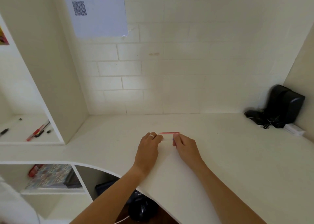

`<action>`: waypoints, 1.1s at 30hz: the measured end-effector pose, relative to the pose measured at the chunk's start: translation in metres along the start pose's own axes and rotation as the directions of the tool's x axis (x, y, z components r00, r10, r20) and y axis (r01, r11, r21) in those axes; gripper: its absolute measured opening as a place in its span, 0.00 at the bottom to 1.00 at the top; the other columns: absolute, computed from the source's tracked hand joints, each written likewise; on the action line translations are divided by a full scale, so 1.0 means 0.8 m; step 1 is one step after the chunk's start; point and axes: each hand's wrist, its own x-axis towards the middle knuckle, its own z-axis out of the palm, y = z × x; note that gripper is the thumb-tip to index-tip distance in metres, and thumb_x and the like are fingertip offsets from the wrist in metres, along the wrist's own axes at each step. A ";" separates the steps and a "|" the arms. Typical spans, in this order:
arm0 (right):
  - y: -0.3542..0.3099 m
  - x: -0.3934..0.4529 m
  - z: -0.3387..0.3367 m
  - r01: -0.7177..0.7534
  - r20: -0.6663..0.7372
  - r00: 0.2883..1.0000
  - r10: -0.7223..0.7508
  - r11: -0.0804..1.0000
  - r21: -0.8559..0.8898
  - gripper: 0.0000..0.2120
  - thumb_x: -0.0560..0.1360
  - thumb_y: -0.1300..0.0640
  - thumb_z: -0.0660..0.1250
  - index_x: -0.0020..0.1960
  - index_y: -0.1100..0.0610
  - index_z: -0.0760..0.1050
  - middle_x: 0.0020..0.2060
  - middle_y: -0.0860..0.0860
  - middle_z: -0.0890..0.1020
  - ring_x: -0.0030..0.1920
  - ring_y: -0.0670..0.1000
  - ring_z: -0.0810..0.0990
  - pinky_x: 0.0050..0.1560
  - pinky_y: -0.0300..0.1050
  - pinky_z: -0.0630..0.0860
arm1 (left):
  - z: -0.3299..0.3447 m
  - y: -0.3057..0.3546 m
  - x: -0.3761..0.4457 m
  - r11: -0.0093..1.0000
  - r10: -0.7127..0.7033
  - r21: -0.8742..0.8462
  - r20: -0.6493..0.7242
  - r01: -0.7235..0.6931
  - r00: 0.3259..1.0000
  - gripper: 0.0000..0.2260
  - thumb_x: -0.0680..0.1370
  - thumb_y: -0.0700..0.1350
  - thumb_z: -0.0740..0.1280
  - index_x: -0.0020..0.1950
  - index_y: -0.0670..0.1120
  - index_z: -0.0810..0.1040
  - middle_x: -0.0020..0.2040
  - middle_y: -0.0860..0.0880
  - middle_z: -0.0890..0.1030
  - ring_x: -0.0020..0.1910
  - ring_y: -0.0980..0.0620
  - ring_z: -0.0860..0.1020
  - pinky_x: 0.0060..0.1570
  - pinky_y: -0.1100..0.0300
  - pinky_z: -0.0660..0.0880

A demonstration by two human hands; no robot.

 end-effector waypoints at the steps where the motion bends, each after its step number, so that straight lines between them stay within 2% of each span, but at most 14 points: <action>1: 0.000 0.000 0.000 0.019 0.000 1.000 -0.019 1.000 -0.004 0.16 0.83 0.51 0.59 0.40 0.54 0.77 0.32 0.46 0.79 0.32 0.46 0.74 0.38 0.43 0.70 | 0.000 0.000 0.000 1.000 -0.001 0.002 -0.001 0.001 1.000 0.16 0.72 0.29 0.65 0.52 0.47 0.80 0.47 0.51 0.79 0.49 0.50 0.73 0.48 0.56 0.73; 3: 0.000 0.002 -0.003 0.035 -0.003 0.999 -0.035 0.998 0.047 0.07 0.82 0.56 0.61 0.46 0.52 0.77 0.39 0.46 0.82 0.38 0.44 0.77 0.41 0.38 0.72 | 0.001 -0.001 0.001 1.000 0.009 0.029 -0.012 -0.009 1.000 0.16 0.71 0.29 0.66 0.51 0.47 0.80 0.46 0.51 0.79 0.47 0.50 0.73 0.46 0.57 0.72; 5: 0.000 0.002 -0.006 -0.001 -0.011 1.000 0.002 0.994 0.105 0.06 0.82 0.55 0.61 0.49 0.51 0.76 0.42 0.48 0.83 0.37 0.41 0.77 0.41 0.35 0.72 | 0.003 -0.003 0.001 0.999 0.005 0.045 -0.023 -0.004 1.000 0.16 0.70 0.29 0.67 0.50 0.48 0.80 0.45 0.51 0.79 0.46 0.50 0.74 0.45 0.59 0.71; 8: 0.001 0.002 0.001 -0.017 -0.032 0.999 0.018 0.999 0.032 0.19 0.83 0.47 0.58 0.41 0.55 0.79 0.34 0.53 0.82 0.30 0.43 0.74 0.36 0.39 0.70 | 0.005 -0.006 0.000 0.999 -0.005 0.050 -0.028 0.007 1.000 0.16 0.70 0.30 0.68 0.50 0.48 0.80 0.44 0.52 0.79 0.45 0.50 0.74 0.46 0.59 0.71; 10: 0.002 0.002 0.006 0.021 -0.038 0.999 -0.024 0.997 -0.071 0.22 0.83 0.47 0.58 0.36 0.56 0.78 0.27 0.51 0.77 0.28 0.46 0.72 0.34 0.43 0.69 | 0.005 -0.006 0.000 0.998 0.002 0.059 -0.023 0.000 1.000 0.16 0.71 0.30 0.67 0.51 0.49 0.80 0.45 0.52 0.79 0.46 0.50 0.74 0.47 0.60 0.70; 13: 0.005 0.002 0.006 0.055 -0.050 0.997 -0.059 0.996 -0.063 0.19 0.83 0.52 0.59 0.37 0.55 0.78 0.29 0.48 0.78 0.30 0.47 0.74 0.35 0.42 0.69 | 0.005 -0.003 0.001 0.998 0.012 0.068 -0.025 -0.011 1.000 0.16 0.71 0.31 0.66 0.52 0.49 0.79 0.46 0.51 0.79 0.47 0.50 0.74 0.48 0.60 0.70; 16: 0.007 0.000 0.001 0.104 -0.050 0.993 -0.105 0.994 -0.022 0.15 0.83 0.57 0.60 0.42 0.55 0.80 0.33 0.48 0.81 0.33 0.42 0.76 0.36 0.33 0.69 | 0.007 -0.006 0.002 0.996 0.010 0.090 -0.020 -0.009 1.000 0.16 0.71 0.30 0.64 0.51 0.48 0.78 0.45 0.51 0.79 0.46 0.49 0.74 0.50 0.58 0.71; 20: 0.009 0.000 -0.003 0.127 -0.112 0.986 -0.123 0.991 0.028 0.10 0.81 0.63 0.62 0.49 0.53 0.80 0.36 0.48 0.83 0.34 0.43 0.77 0.37 0.31 0.71 | 0.011 -0.013 0.002 0.992 -0.021 0.120 -0.015 0.023 1.000 0.18 0.68 0.28 0.61 0.49 0.48 0.77 0.43 0.52 0.78 0.44 0.49 0.75 0.51 0.58 0.68; 22: 0.008 -0.001 -0.002 0.114 -0.123 0.987 -0.108 0.993 0.042 0.10 0.79 0.64 0.64 0.49 0.51 0.80 0.37 0.47 0.83 0.35 0.46 0.79 0.39 0.32 0.74 | 0.011 -0.013 0.002 0.993 -0.017 0.118 -0.016 0.019 1.000 0.18 0.68 0.29 0.61 0.49 0.48 0.77 0.43 0.51 0.78 0.44 0.49 0.75 0.52 0.57 0.69; 25: 0.005 -0.003 -0.001 0.123 -0.115 0.986 -0.122 0.992 0.000 0.09 0.76 0.66 0.66 0.46 0.53 0.81 0.35 0.45 0.81 0.33 0.42 0.76 0.36 0.30 0.71 | 0.011 -0.012 0.002 0.994 -0.010 0.109 -0.019 0.012 1.000 0.18 0.68 0.29 0.61 0.50 0.48 0.77 0.44 0.50 0.78 0.45 0.49 0.75 0.52 0.56 0.70; 30: 0.002 -0.005 -0.001 0.148 -0.093 0.985 -0.148 0.989 -0.009 0.05 0.77 0.60 0.69 0.44 0.52 0.80 0.35 0.45 0.81 0.36 0.41 0.78 0.38 0.28 0.72 | 0.010 -0.013 0.003 0.994 -0.015 0.104 -0.012 0.016 1.000 0.18 0.69 0.29 0.60 0.50 0.48 0.78 0.45 0.50 0.78 0.46 0.49 0.74 0.52 0.56 0.70; 33: 0.003 -0.003 -0.001 0.141 -0.080 0.987 -0.140 0.990 0.008 0.05 0.77 0.58 0.70 0.42 0.52 0.79 0.34 0.45 0.81 0.34 0.42 0.77 0.38 0.30 0.71 | 0.009 -0.010 0.002 0.996 -0.013 0.092 -0.022 0.015 1.000 0.17 0.69 0.29 0.61 0.49 0.47 0.78 0.44 0.50 0.78 0.46 0.49 0.73 0.52 0.57 0.69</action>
